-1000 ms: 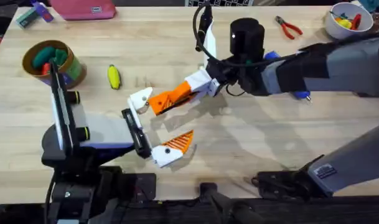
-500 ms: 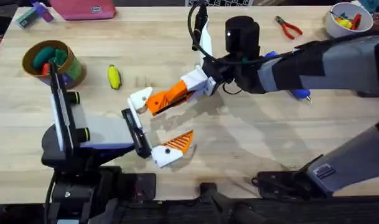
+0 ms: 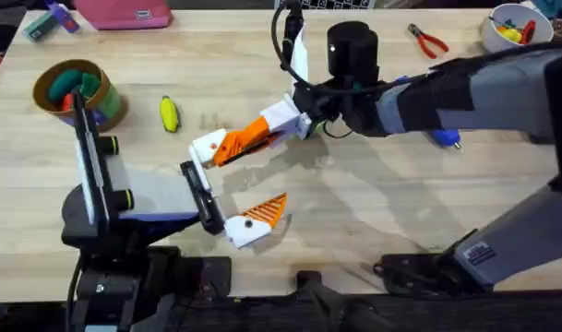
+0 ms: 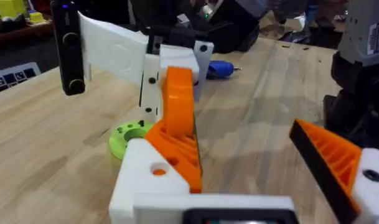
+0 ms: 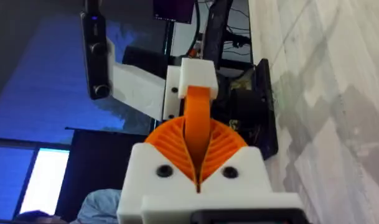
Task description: Pick up the gripper from the table and insert it into the empty holder that is missing its gripper. Then pick up a screw, insert it into the mounting hole, and use the screwdriver to tighten it. Finally, clean up the table by picking up the vegetable and placing it into the bucket.
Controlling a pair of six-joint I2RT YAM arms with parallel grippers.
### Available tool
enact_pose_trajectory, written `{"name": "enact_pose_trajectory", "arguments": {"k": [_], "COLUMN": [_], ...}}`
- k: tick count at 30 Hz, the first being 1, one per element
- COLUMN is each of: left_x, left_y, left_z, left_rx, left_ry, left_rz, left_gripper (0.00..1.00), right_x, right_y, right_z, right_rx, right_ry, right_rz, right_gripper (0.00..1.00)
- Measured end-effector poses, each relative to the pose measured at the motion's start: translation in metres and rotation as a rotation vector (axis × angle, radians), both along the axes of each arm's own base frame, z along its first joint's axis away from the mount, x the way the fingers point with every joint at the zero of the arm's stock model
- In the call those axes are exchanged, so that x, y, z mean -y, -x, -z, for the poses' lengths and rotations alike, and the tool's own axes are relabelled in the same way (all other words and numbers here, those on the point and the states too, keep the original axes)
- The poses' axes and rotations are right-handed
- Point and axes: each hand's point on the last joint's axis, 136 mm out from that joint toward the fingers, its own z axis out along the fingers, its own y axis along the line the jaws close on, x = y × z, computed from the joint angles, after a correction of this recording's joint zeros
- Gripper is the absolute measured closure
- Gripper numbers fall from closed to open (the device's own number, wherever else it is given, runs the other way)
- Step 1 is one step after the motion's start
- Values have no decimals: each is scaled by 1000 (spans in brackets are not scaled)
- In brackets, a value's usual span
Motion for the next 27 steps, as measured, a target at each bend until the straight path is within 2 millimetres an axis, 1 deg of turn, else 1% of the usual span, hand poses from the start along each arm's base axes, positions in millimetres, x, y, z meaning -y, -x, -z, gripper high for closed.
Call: {"name": "enact_pose_trajectory", "arguments": {"k": [13, 27], "left_x": [0, -1], "left_y": [0, -2], "left_z": [0, 0], "left_rx": [10, 11], "left_ry": [-5, -6], "left_rz": [-2, -15], "left_gripper": [14, 15], "right_x": [-14, -17], "right_y": [1, 0], "right_z": [-3, -3], "right_rx": [21, 15], "right_ry": [4, 13], "right_rz": [4, 12], "right_gripper": [993, 993]}}
